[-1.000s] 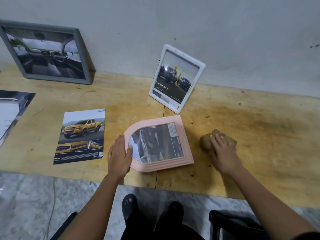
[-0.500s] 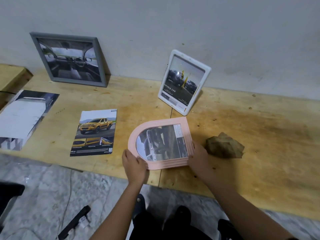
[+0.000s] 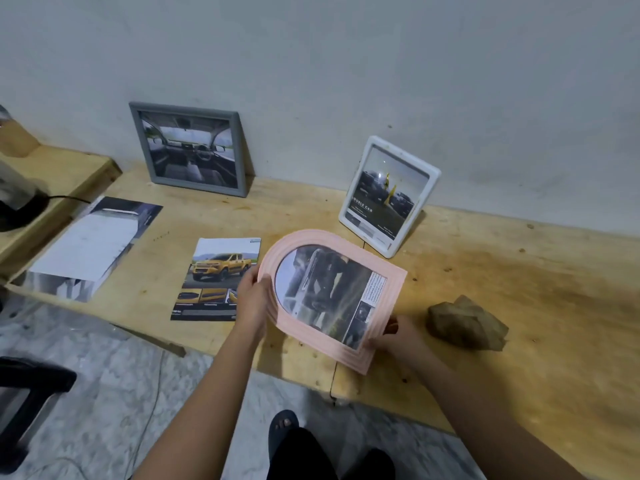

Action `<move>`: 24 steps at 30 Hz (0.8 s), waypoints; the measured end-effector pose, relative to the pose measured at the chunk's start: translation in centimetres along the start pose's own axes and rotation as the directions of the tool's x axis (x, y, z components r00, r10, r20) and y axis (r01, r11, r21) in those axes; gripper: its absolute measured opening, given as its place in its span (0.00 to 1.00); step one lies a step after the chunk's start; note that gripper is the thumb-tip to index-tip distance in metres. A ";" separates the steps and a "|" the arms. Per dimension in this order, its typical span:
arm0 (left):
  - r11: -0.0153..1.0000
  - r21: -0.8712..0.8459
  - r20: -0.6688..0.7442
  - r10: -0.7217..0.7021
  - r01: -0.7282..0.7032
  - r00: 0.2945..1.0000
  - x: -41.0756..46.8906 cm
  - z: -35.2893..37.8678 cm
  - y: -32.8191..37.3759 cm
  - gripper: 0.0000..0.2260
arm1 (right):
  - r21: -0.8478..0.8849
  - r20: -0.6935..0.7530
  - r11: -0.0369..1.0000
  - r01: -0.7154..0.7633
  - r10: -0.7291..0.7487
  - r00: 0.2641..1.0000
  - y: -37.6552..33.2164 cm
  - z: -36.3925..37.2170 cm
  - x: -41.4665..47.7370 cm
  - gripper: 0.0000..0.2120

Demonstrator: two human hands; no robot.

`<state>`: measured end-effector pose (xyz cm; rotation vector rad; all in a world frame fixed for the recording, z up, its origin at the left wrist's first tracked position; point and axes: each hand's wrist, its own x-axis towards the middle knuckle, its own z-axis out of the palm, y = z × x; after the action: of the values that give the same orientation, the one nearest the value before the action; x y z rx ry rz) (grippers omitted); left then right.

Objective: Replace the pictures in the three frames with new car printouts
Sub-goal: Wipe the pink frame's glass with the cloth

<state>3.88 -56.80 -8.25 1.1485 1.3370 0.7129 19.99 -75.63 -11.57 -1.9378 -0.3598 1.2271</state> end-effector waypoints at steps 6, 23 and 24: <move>0.919 0.188 0.201 0.310 -0.347 0.929 6.8 -0.7 9.7 0.13 | 0.443 0.107 0.896 -0.036 -0.013 0.994 -5.4 4.7 4.2 0.16; 0.173 0.356 0.590 0.720 -0.918 0.364 28.2 7.3 19.1 0.16 | 0.874 -0.116 0.485 -0.019 0.247 0.962 -20.1 17.8 22.7 0.20; 0.133 0.344 0.599 0.731 -0.929 0.326 28.5 7.7 18.9 0.16 | 0.878 -0.127 0.478 -0.016 0.266 0.956 -20.3 17.8 23.3 0.21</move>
<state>19.77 -26.12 -2.31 2.6347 0.4741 0.8078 19.62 -40.12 -14.77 -1.1620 0.5259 0.9393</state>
